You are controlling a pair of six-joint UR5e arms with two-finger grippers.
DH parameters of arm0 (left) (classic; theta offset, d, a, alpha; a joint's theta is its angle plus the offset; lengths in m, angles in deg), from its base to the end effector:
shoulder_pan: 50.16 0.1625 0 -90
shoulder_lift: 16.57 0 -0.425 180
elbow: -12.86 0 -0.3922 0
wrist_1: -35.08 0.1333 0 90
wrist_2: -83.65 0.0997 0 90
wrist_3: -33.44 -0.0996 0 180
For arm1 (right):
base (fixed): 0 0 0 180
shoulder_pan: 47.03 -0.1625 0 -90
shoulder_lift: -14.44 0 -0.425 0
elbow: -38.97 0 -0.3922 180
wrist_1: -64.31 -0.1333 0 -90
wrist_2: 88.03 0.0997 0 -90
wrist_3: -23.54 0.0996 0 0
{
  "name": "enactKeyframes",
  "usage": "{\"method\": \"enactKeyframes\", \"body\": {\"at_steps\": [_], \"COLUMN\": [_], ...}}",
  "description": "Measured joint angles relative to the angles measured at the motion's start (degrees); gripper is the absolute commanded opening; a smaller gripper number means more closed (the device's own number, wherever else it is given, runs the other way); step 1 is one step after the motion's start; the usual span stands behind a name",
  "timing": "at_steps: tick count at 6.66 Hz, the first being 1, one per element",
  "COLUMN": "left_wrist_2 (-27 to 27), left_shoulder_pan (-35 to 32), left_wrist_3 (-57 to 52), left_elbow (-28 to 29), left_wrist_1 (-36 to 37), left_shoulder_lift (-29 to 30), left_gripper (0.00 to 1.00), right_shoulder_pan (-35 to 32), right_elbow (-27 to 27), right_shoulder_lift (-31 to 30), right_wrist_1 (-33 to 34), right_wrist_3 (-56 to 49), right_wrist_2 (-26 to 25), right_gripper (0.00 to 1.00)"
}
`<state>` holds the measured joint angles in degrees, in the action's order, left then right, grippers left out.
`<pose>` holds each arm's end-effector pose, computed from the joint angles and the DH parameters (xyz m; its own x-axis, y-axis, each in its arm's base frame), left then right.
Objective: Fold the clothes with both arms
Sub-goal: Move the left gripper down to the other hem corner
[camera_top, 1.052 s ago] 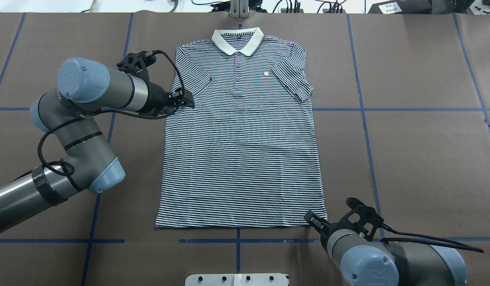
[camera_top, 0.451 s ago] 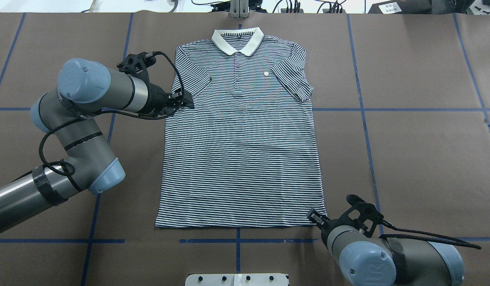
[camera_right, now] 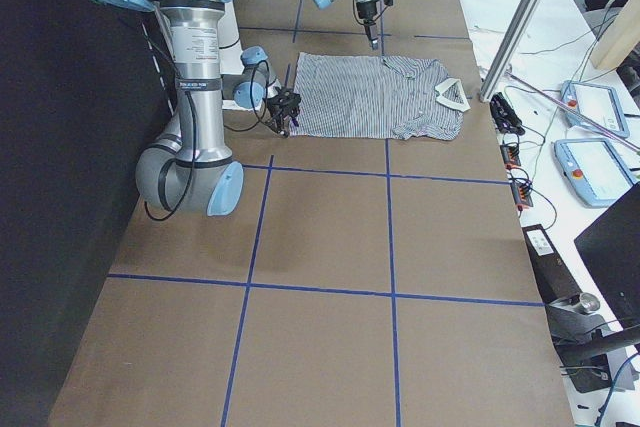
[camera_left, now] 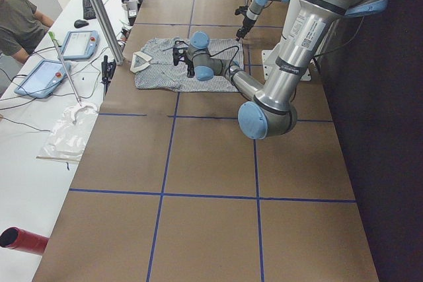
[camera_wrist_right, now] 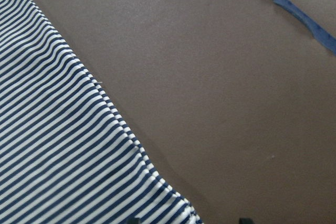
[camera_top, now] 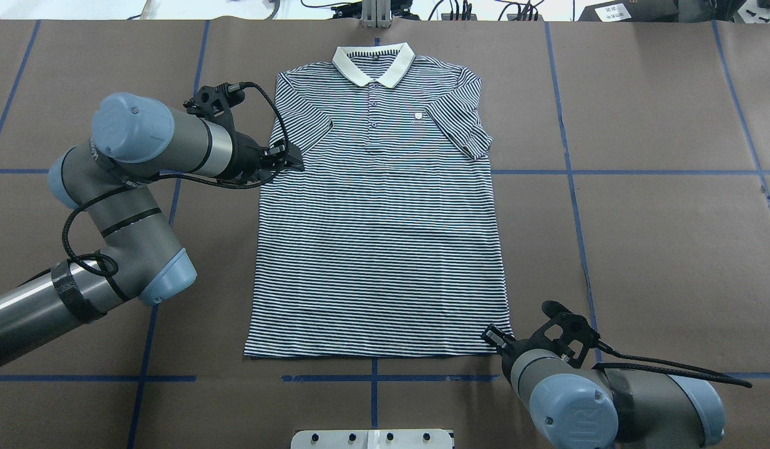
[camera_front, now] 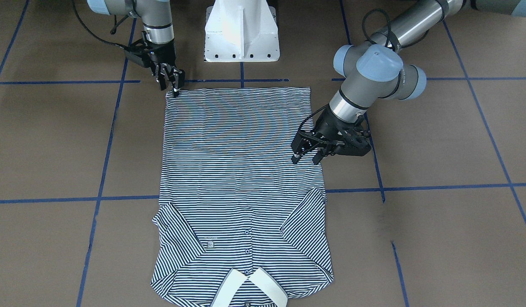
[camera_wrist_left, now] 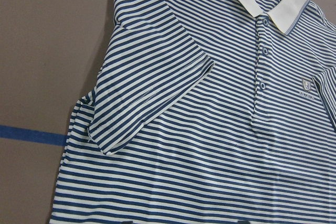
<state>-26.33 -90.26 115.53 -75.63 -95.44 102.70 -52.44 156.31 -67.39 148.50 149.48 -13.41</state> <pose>0.4552 -0.5131 0.2926 0.3303 -0.1090 -0.9376 0.3201 0.9474 0.0026 -0.5006 -0.2078 0.3617 0.4497 0.6110 0.6515 -0.6536 0.7222 -0.2263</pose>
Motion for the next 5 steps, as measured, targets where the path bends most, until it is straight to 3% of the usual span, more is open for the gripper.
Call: {"method": "enactKeyframes", "body": {"at_steps": [1, 2, 3, 5], "left_wrist_2": [0.0, 0.0, 0.0, 0.0], "left_shoulder_pan": [0.0, 0.0, 0.0, 0.0], "left_wrist_3": [0.0, 0.0, 0.0, 0.1], "left_elbow": [0.0, 0.0, 0.0, -0.1], "left_wrist_1": [0.0, 0.0, -0.1, -0.1], "left_shoulder_lift": [0.0, 0.0, 0.0, 0.0], "left_gripper": [0.73, 0.73, 0.73, 0.73], "right_shoulder_pan": [-0.1, -0.1, -0.1, -0.2], "right_elbow": [0.0, -0.1, -0.1, 0.0], "right_shoulder_lift": [0.2, 0.2, 0.2, 0.2], "right_wrist_1": [0.0, 0.0, 0.0, -0.1], "right_wrist_3": [0.0, 0.0, 0.0, -0.1], "right_wrist_2": [0.0, 0.0, 0.0, 0.3], "right_gripper": [0.43, 0.16, 0.0, 0.0]}}
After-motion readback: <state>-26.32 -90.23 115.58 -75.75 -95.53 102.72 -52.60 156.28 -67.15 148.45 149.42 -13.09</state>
